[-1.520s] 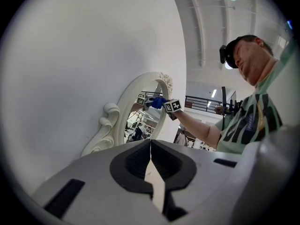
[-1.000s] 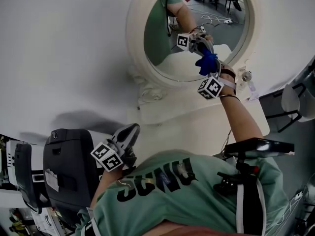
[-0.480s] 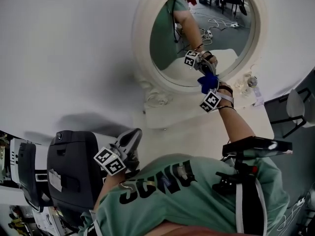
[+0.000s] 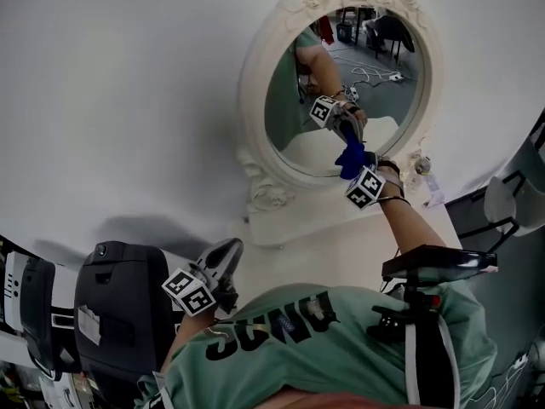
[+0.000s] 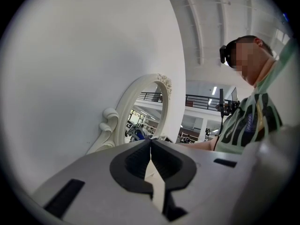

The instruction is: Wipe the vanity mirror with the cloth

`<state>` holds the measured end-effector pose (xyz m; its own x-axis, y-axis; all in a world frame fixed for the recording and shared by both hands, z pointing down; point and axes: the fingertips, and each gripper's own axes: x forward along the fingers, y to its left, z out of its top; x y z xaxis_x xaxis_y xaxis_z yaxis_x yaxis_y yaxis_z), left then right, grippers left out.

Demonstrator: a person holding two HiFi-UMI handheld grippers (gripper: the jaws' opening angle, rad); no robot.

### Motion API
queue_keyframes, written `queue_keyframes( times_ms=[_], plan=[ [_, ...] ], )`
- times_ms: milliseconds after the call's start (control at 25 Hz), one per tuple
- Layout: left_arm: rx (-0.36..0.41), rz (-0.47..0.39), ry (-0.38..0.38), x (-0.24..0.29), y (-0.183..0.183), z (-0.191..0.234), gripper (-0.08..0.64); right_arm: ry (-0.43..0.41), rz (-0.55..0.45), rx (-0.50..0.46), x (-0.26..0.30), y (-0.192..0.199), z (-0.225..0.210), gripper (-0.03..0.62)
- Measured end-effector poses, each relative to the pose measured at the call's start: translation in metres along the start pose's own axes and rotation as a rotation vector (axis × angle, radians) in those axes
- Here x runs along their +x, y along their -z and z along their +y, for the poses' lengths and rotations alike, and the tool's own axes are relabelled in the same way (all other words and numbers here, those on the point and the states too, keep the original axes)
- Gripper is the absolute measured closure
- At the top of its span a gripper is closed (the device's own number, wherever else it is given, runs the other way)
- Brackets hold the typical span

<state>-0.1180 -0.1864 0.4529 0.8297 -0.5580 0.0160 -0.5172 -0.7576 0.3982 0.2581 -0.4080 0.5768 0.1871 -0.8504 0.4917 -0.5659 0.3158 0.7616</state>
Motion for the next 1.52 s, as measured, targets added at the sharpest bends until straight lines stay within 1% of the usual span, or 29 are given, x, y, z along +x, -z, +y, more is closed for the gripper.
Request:
queue_keyframes(
  times_ms=[120, 280, 360, 440, 560, 720, 880, 960, 1080, 1360, 1520],
  plan=[
    [0.005, -0.012, 0.008, 0.000, -0.003, 0.000, 0.548, 0.138, -0.106, 0.045, -0.039, -0.037, -0.079, 0.512],
    [0.021, -0.020, 0.019, -0.003, -0.005, -0.002, 0.548, 0.379, -0.246, 0.111, -0.110, -0.087, -0.210, 0.512],
    [0.012, -0.031, 0.021, -0.005, -0.004, -0.002, 0.548, 0.497, -0.301, 0.117, -0.147, -0.108, -0.268, 0.512],
    [0.007, -0.042, 0.021, -0.006, -0.004, -0.001, 0.548, 0.595, -0.329, 0.106, -0.176, -0.124, -0.314, 0.512],
    [0.009, -0.053, 0.018, -0.010, -0.006, 0.000, 0.548, 0.685, -0.321, 0.084, -0.199, -0.136, -0.354, 0.512],
    [0.002, -0.056, 0.018, -0.013, -0.005, 0.002, 0.548, 0.744, -0.267, 0.051, -0.199, -0.139, -0.372, 0.512],
    [0.000, -0.054, 0.017, -0.010, -0.005, 0.005, 0.548, 0.805, -0.249, 0.012, -0.196, -0.140, -0.373, 0.512],
    [0.000, -0.050, 0.018, -0.009, -0.004, 0.007, 0.548, 0.814, -0.243, 0.007, -0.193, -0.138, -0.370, 0.512],
    [-0.004, -0.045, 0.019, -0.006, -0.003, 0.007, 0.548, 0.794, -0.232, 0.018, -0.183, -0.130, -0.360, 0.514],
    [-0.007, -0.040, 0.021, 0.000, -0.006, 0.011, 0.548, 0.713, -0.210, 0.068, -0.155, -0.105, -0.331, 0.517],
    [-0.012, -0.024, 0.035, 0.007, -0.003, 0.009, 0.548, 0.680, -0.203, 0.094, -0.142, -0.094, -0.319, 0.517]
  ],
)
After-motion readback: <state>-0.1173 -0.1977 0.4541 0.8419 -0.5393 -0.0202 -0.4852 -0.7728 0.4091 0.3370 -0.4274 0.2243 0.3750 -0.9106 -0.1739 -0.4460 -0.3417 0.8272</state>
